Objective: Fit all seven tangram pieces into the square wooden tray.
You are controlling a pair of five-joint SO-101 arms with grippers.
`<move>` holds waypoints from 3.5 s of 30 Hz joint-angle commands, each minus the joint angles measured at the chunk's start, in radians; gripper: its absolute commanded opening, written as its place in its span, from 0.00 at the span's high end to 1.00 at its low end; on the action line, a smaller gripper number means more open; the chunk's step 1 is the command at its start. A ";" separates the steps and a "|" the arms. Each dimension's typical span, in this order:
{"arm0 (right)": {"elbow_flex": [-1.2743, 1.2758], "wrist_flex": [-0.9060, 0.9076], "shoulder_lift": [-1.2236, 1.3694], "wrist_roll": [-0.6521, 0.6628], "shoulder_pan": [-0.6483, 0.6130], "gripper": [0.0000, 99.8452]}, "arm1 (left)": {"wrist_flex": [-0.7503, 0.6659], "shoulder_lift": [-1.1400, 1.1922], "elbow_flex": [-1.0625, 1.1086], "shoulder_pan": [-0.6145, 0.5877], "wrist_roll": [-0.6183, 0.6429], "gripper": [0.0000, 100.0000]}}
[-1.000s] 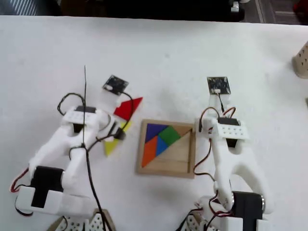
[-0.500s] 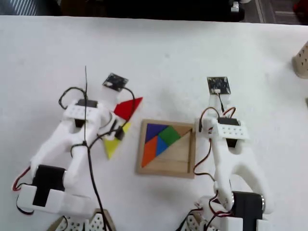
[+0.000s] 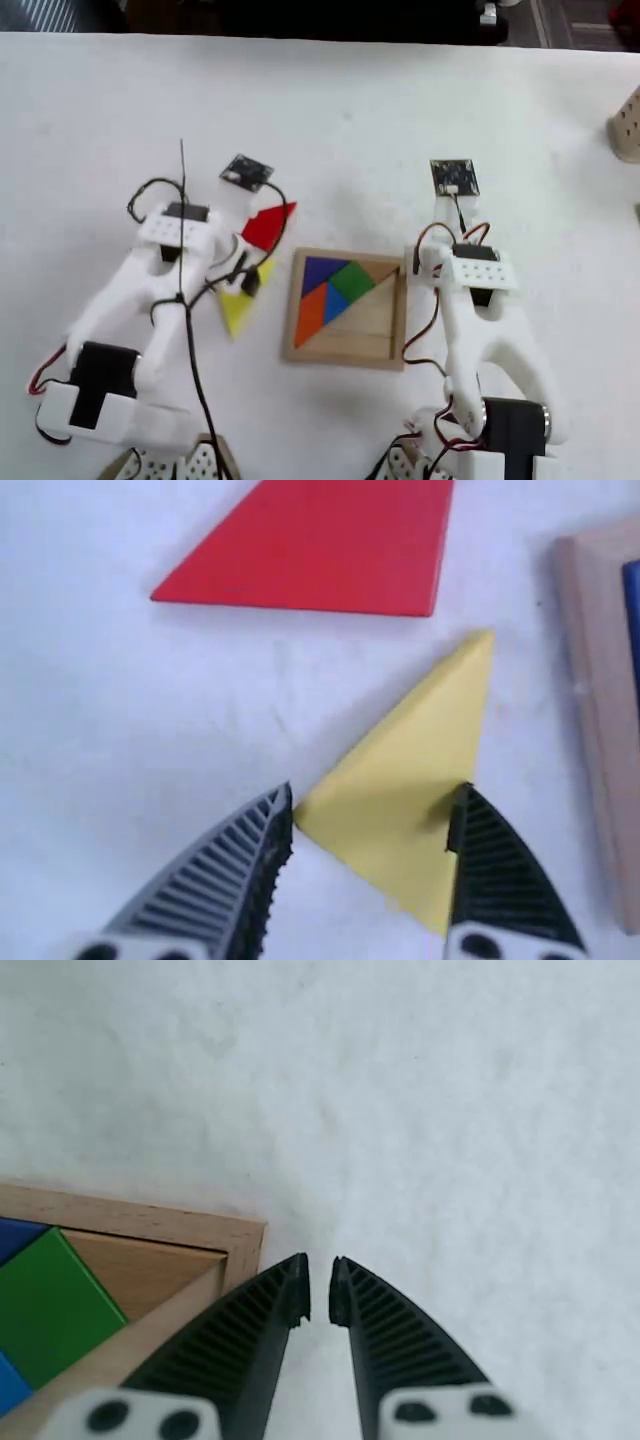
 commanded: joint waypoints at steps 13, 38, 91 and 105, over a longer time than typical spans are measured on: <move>-0.029 -0.018 -0.001 0.020 -0.008 0.95 | 0.242 -0.015 -0.158 0.179 0.261 0.76; -0.032 -0.018 -0.002 0.020 -0.008 0.95 | 0.239 -0.015 -0.198 0.366 0.460 0.76; -0.034 -0.018 -0.004 0.054 -0.007 0.95 | 0.196 -0.099 -0.261 0.539 0.511 0.76; -0.034 -0.012 -0.008 0.055 -0.008 0.95 | 0.307 -0.433 -0.212 0.288 0.508 0.76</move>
